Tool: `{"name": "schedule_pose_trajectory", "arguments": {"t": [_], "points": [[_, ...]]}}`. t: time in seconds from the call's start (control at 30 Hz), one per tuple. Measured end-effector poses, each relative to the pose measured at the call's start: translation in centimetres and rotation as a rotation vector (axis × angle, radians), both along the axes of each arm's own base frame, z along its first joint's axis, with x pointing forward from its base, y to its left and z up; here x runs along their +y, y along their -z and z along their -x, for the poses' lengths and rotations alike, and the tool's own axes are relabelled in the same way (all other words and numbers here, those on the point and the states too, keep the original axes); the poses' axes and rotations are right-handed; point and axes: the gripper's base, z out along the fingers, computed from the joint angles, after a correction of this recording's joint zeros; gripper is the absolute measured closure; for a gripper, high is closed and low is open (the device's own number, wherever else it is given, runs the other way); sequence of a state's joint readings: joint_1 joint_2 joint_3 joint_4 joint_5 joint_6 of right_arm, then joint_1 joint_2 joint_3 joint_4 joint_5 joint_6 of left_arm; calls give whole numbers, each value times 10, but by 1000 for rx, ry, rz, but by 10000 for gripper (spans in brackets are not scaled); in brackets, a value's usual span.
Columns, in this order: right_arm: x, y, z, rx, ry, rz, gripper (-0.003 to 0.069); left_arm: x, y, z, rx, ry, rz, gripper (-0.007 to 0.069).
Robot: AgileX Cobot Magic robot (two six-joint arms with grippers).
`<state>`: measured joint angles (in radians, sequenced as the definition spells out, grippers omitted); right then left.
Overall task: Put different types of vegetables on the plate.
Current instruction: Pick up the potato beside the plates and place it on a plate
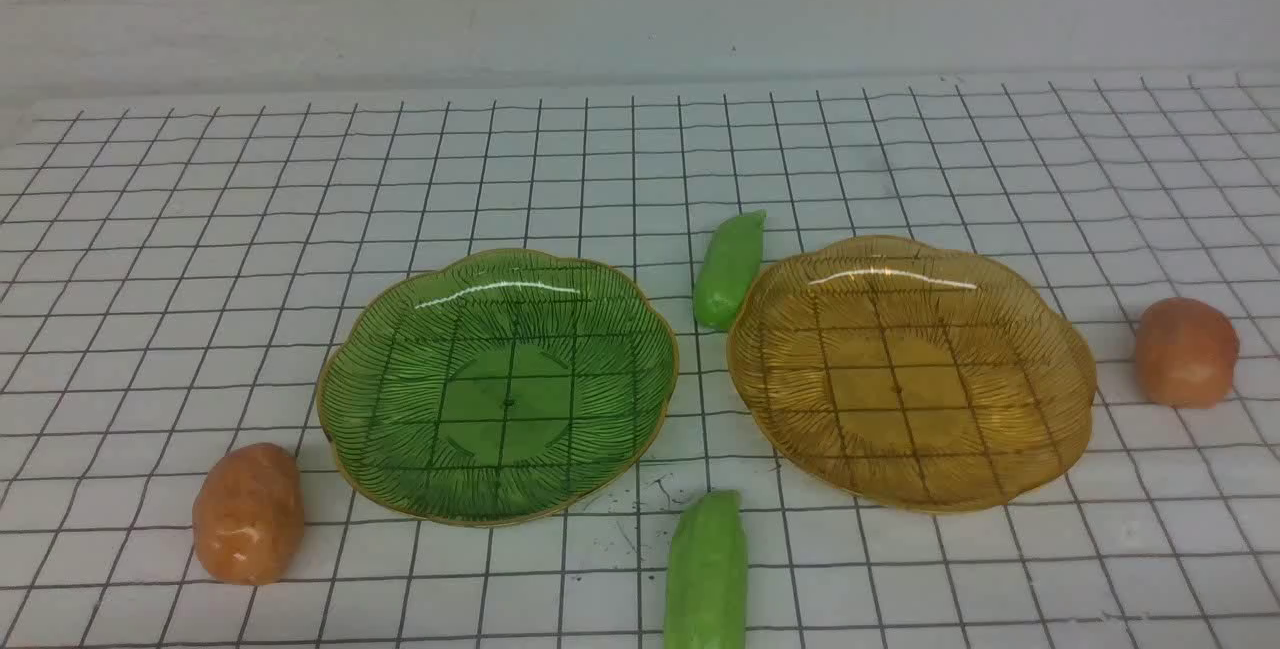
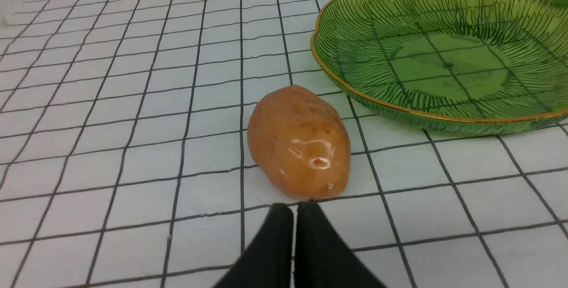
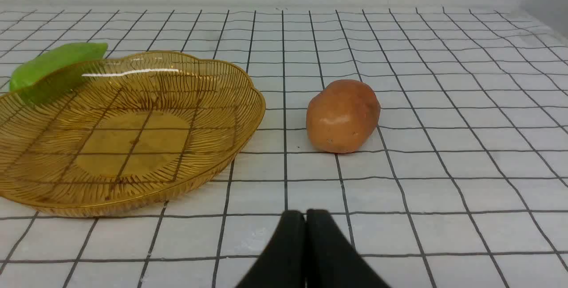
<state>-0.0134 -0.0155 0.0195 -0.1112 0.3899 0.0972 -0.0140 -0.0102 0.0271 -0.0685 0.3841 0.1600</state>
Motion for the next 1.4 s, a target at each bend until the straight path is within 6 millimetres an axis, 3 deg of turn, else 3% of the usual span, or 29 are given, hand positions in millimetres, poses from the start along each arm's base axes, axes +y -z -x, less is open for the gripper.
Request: {"name": "schedule_pose_trajectory", "arguments": {"t": [0.7, 0.83, 0.9, 1.03, 1.4], "points": [[0, 0, 0, 0, 0, 0, 673, 1, -4, -1, -50, 6, -59, 632], [0, 0, 0, 0, 0, 0, 673, 0, -15, -4, -170, -12, 57, 632], [0, 0, 0, 0, 0, 0, 673, 0, -25, -4, -273, -44, 257, 632], [0, 0, 0, 0, 0, 0, 673, 1, -31, -4, -332, -73, 434, 632], [-4, -1, 0, 1, 6, 165, 673, 12, -53, -1, -573, -147, 605, 632]]}}
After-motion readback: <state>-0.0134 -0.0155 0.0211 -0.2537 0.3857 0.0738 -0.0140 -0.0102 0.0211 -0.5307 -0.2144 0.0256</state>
